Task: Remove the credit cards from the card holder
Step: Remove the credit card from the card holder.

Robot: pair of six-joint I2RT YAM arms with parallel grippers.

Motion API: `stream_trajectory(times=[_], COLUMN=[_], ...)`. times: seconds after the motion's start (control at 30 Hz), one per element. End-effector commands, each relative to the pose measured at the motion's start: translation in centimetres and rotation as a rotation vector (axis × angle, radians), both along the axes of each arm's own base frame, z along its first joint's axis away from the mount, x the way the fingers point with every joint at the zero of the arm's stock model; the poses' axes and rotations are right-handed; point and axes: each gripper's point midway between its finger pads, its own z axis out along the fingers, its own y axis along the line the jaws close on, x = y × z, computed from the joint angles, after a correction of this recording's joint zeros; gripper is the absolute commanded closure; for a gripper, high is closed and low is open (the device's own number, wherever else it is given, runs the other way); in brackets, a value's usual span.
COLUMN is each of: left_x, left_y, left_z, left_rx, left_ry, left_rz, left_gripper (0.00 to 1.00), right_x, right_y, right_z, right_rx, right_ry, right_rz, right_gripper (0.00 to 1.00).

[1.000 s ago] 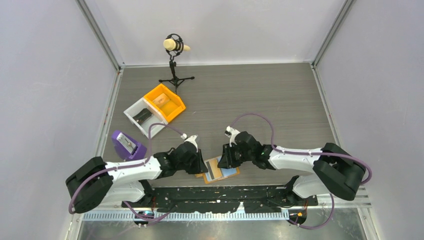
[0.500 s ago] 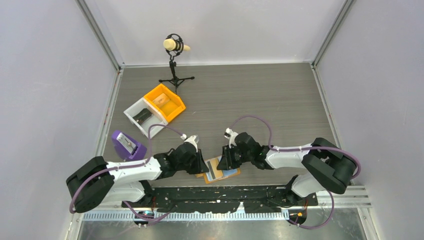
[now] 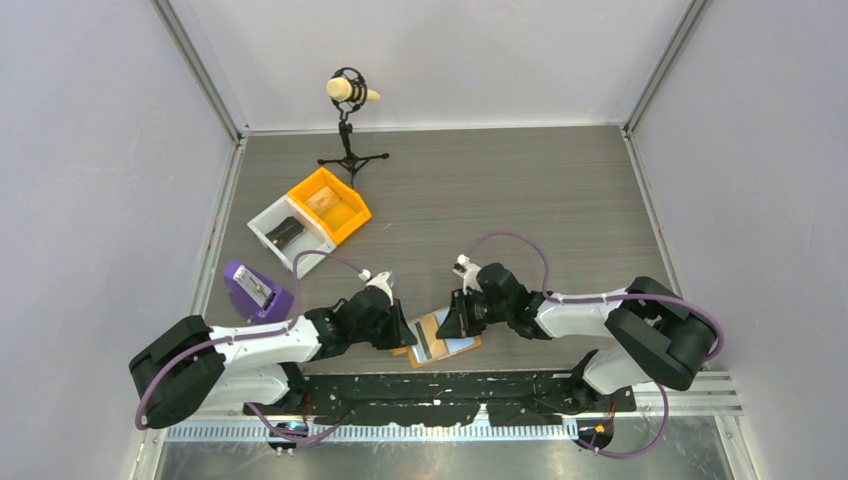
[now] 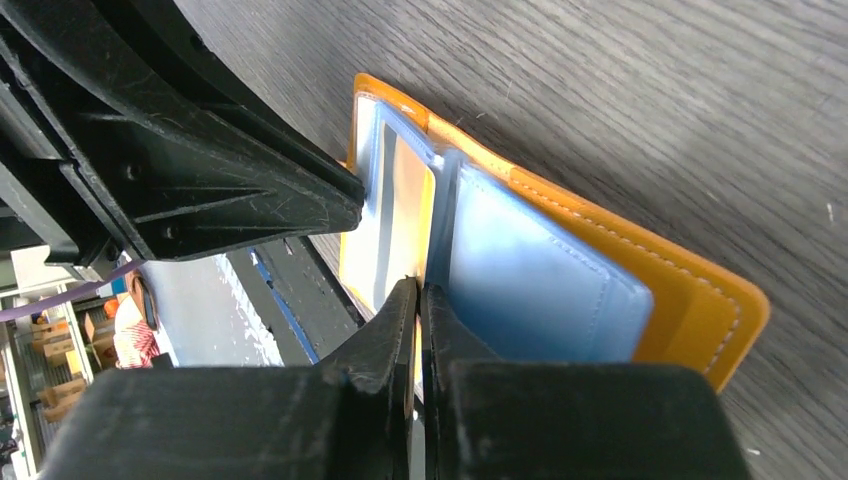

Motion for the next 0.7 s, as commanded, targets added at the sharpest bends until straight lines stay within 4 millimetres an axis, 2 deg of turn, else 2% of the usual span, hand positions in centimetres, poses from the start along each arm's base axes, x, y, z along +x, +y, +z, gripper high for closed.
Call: stream_trajectory(times=[0.0,0.27,0.5,0.67], left_x=[-0.1,-0.2,-0.1,-0.1], left_y=[0.7,0.5,0.4,0.1], left_z=[-1.0,-1.0,-1.2,-1.4], left_rx=[0.036,0.034,0.047,0.045], left_ry=[-0.009,-0.002,0.006,0.012], left_rz=[0.002,-0.006,-0.009,-0.014], left_gripper=[0.85,0.85,0.84,0.84], right_x=[0.2,0.3,0.6,0.8], right_y=[-0.5,-1.7,-2.0,-2.2], right_z=[0.7,1.2,2.2,2.3], right_rx=[0.027,0.038,0.053,0.040], right_ry=[-0.028,-0.037,-0.056,-0.048], right_rz=[-0.012,-0.043,-0.055,-0.053], right_gripper=[0.95,0.95,0.95,0.84])
